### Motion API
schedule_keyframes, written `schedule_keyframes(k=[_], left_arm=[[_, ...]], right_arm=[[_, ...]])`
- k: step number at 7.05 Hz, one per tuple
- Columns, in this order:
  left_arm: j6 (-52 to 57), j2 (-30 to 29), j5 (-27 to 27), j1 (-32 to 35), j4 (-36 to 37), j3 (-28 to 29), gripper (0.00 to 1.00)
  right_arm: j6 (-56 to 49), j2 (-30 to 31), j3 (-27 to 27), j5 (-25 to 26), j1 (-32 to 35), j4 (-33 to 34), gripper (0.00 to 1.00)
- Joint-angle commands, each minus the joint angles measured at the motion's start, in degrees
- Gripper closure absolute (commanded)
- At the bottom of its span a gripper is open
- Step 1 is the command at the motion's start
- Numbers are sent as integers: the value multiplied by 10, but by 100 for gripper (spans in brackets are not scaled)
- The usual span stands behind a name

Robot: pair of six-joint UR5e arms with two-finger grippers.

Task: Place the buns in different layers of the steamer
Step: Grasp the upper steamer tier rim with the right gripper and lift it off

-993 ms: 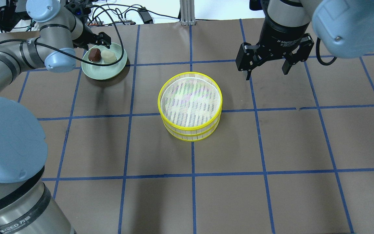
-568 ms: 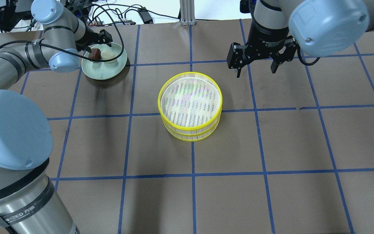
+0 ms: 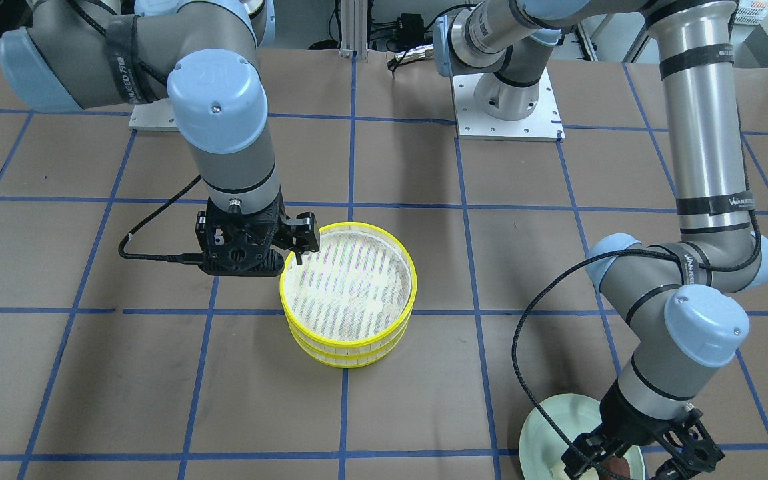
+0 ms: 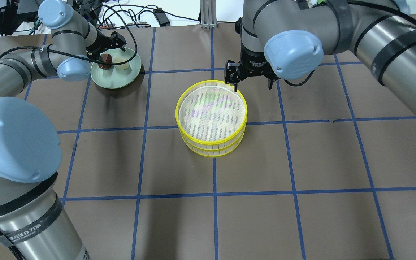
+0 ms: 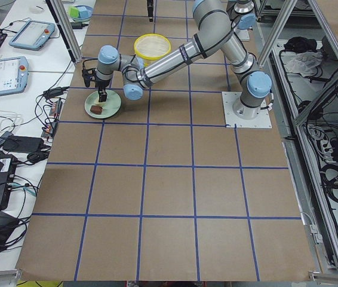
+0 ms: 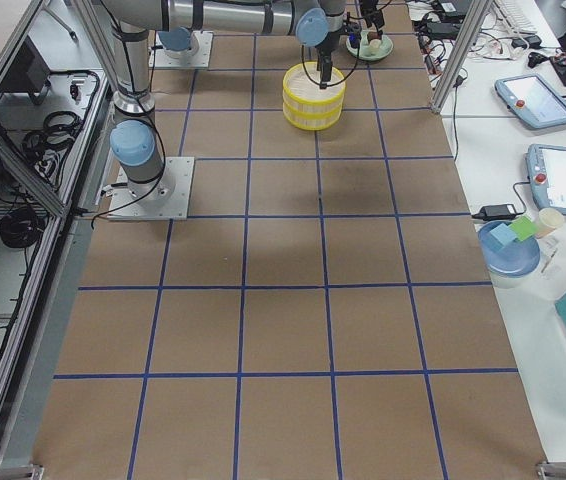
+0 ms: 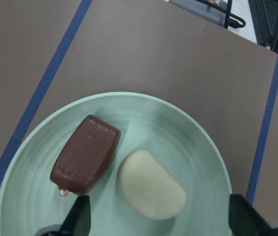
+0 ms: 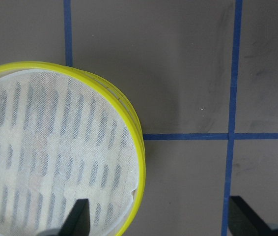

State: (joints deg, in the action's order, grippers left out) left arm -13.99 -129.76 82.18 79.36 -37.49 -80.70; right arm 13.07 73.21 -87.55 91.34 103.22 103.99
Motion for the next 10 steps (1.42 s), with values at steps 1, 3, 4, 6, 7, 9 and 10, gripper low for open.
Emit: schedule_keyframes(k=[1, 3, 4, 6, 7, 9, 10], left_arm=[[-30, -15, -21, 0, 0, 12, 0], [-31, -30, -19, 0, 0, 14, 0], [-35, -36, -19, 0, 0, 18, 0], [-50, -45, -21, 0, 0, 19, 0], [-50, -48, -20, 0, 0, 20, 3], [-49, -48, -19, 0, 1, 20, 97], [-48, -49, -16, 0, 1, 20, 100]], right_arm=[[14, -14, -33, 0, 4, 25, 2], [20, -41, -70, -5, 4, 86, 9], [30, -43, -70, -6, 4, 88, 28], [30, -50, -71, -7, 4, 88, 86], [26, -50, -70, 1, 2, 88, 100], [31, -41, -68, 2, 1, 86, 100], [31, -22, -65, 4, 1, 77, 100]])
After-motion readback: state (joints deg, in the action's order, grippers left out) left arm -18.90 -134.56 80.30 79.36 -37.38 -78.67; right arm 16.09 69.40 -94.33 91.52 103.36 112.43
